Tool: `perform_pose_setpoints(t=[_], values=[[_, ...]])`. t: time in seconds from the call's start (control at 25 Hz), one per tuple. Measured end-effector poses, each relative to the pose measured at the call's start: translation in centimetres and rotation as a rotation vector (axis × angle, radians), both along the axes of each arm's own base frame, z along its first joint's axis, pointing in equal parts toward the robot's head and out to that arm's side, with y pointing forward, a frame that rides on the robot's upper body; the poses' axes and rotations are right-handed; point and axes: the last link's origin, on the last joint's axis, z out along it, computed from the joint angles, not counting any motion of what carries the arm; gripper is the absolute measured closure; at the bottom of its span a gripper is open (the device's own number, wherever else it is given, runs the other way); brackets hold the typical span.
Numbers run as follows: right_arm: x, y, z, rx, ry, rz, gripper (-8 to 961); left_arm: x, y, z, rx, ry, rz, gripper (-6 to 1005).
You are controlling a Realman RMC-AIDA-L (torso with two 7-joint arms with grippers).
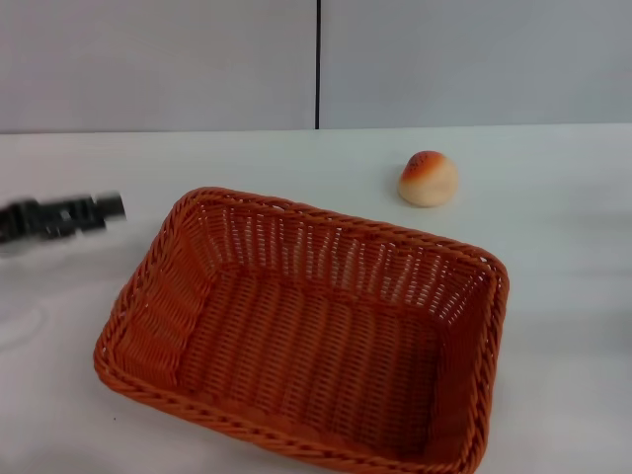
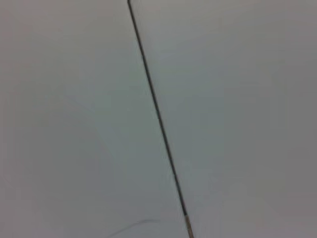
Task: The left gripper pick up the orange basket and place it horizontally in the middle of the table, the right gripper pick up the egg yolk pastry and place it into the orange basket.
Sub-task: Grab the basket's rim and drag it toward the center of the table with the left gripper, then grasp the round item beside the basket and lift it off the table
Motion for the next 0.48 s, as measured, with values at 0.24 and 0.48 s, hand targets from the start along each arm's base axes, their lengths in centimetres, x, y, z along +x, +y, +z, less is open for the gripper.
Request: perform_pose_setpoints(t=[0.24,0.48], values=[[-0.9,1.0,0.5,-0.18,0.046,0.15,298,1.3,1.1,1.8,0.205,-0.039,-0.182,350],[-3.2,3.5,4.0,-0.616,0.152,0.304,299,4.0,2.3,-0.2,0.512,-0.056,-0.528,353]])
